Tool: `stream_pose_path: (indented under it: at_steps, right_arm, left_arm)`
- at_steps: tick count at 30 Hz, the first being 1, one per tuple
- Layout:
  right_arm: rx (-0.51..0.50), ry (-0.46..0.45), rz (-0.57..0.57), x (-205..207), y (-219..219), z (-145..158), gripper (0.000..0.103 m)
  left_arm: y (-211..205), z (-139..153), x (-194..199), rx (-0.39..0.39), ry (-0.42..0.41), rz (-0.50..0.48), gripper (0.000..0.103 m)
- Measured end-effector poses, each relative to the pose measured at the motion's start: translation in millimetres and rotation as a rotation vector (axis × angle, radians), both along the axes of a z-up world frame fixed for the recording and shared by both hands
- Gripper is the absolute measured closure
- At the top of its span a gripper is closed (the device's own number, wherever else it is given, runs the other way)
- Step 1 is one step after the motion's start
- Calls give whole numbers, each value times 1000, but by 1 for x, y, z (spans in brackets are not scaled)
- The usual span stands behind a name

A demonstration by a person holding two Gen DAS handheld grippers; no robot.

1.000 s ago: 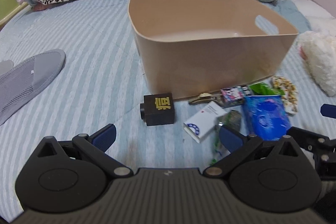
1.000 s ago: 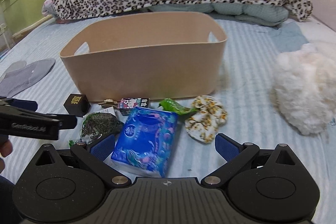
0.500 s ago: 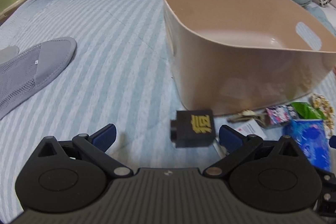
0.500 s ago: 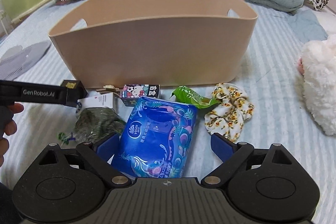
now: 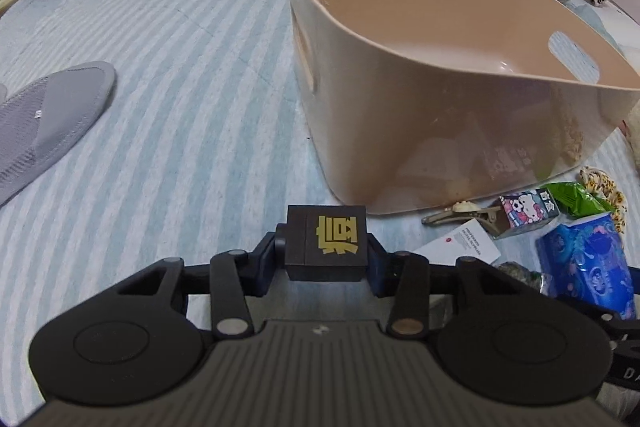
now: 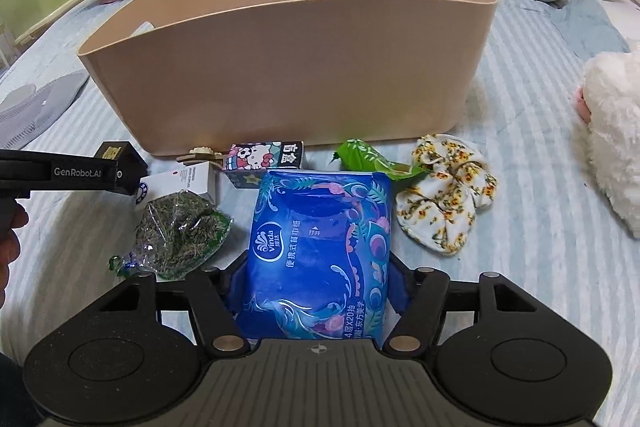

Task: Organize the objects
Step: 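Grasp the black cube box with left tool while right tool grasps blue tissue pack, then lift both items over the basket and open both tools to drop them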

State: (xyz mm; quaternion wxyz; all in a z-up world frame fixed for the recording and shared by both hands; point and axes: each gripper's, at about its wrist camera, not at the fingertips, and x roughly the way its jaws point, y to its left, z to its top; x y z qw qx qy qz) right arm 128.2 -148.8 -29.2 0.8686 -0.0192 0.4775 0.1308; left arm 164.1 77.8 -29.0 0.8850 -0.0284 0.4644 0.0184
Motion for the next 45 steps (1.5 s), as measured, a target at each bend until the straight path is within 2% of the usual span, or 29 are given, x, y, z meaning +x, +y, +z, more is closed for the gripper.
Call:
stream_pose_path:
  at_steps: [2,6,11,16,20,25,30,37,41,44,45]
  right_arm:
    - [6,-5,-9,-3,-4,3,41]
    - [27,-42,-31,-12,-19,22,42]
    - [34,-131,-37,-17,-30,59,42]
    - [56,-261,-46,-11,-39,107,42]
    - [77,-342,-40,7,-35,134,42]
    - [95,-388,-19,38,-25,146,42]
    - [81,-387,-13,71,-13,136,42]
    - [8,-331,4,107,1,92,42]
    - [-42,-275,-3,123,7,65,42]
    - [-35,-235,-17,126,6,57,40]
    - [-35,-238,-22,124,4,57,34]
  left_arm:
    - [2,7,-5,21,-11,27,57]
    - [6,31,-22,10,-81,50,57]
    - [-7,75,-39,76,-207,18,57]
    - [-21,119,-35,54,-298,-16,57]
    - [-32,137,-18,50,-334,-17,57]
    - [-43,132,17,53,-332,1,57]
    - [-49,107,55,52,-272,24,57]
    - [-62,61,91,106,-178,3,57]
    - [-68,49,92,176,-184,-15,57]
    - [-65,54,90,146,-184,-29,55]
    - [-63,56,88,132,-184,-26,51]
